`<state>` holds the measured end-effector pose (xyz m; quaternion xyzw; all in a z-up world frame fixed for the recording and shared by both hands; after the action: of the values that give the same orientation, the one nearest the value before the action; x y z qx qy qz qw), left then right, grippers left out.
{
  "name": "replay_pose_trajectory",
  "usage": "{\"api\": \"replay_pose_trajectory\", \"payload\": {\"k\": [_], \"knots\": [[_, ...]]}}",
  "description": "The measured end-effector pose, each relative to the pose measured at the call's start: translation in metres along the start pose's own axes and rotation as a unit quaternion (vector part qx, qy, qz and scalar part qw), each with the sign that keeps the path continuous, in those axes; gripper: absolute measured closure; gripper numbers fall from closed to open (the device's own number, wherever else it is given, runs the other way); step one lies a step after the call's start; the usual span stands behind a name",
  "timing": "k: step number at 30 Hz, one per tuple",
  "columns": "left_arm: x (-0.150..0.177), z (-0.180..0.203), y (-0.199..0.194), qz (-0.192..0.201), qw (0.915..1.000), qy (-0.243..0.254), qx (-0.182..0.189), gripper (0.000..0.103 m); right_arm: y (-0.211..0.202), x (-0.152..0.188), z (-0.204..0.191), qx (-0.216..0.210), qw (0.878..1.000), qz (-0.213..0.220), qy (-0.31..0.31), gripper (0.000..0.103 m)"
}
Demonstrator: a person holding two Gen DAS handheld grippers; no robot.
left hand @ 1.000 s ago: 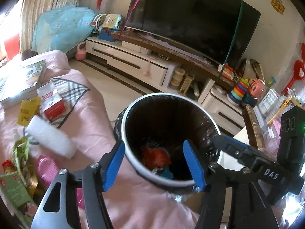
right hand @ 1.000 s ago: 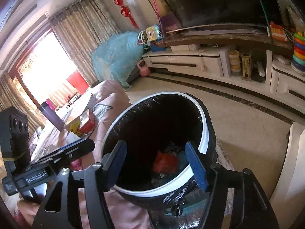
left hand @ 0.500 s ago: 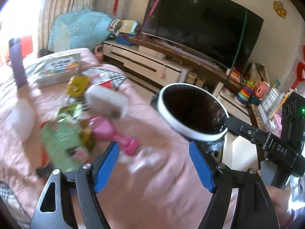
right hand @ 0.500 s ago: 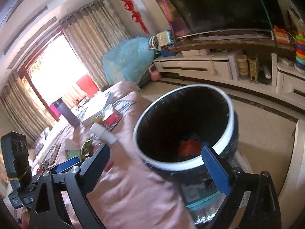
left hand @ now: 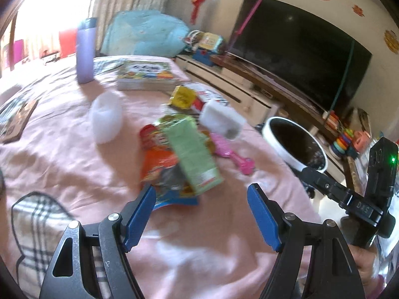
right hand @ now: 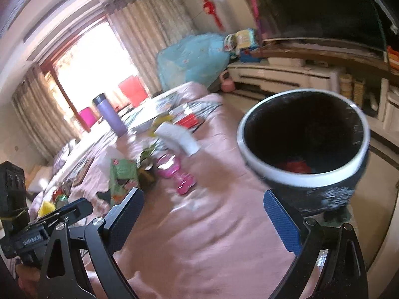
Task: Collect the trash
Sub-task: 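Move both open grippers back to the bed, then grasp the pink candy package with the right gripper while the left grasps the orange Ovaltine bag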
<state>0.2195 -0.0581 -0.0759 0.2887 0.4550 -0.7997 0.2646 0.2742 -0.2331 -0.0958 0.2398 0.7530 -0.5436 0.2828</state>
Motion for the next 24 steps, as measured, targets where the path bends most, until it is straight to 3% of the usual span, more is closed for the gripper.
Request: {"api": "replay_pose_trajectory", "payload": {"k": [9, 11, 13, 18, 22, 24], "knots": [[0.000, -0.024, -0.011, 0.006, 0.9993, -0.027, -0.027, 0.029, 0.026, 0.018, -0.040, -0.004, 0.997, -0.033, -0.068, 0.007], [-0.003, -0.027, -0.008, 0.004, 0.9992, -0.028, -0.029, 0.030, 0.033, 0.016, -0.046, -0.003, 0.996, -0.034, -0.081, 0.013], [-0.007, -0.028, -0.003, 0.002, 0.9991, -0.026, -0.032, 0.031, 0.040, 0.013, -0.051, -0.004, 0.995, -0.040, -0.090, 0.026], [-0.014, -0.034, 0.018, -0.017, 0.9991, -0.022, -0.031, 0.042, 0.059, 0.003, -0.060, 0.003, 0.992, -0.046, -0.117, 0.041], [-0.013, -0.040, 0.039, -0.039, 0.9987, -0.019, -0.026, 0.051, 0.083, 0.000, -0.066, 0.013, 0.987, -0.065, -0.147, 0.043], [-0.012, -0.044, 0.053, -0.053, 0.9981, -0.018, -0.026, 0.065, 0.095, 0.001, -0.069, 0.018, 0.984, -0.074, -0.161, 0.045]]}}
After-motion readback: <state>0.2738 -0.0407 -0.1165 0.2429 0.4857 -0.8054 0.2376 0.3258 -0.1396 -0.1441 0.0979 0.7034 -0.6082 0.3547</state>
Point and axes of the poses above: each gripper's, at about its wrist camera, not at the fingertips, and y roughly the way its jaws point, z to its right, x to its underside, the point moved 9 cm from there along y, roughly the way its jaws point, and after that the axes turned 13 degrees about x, right-handed, at the moved point
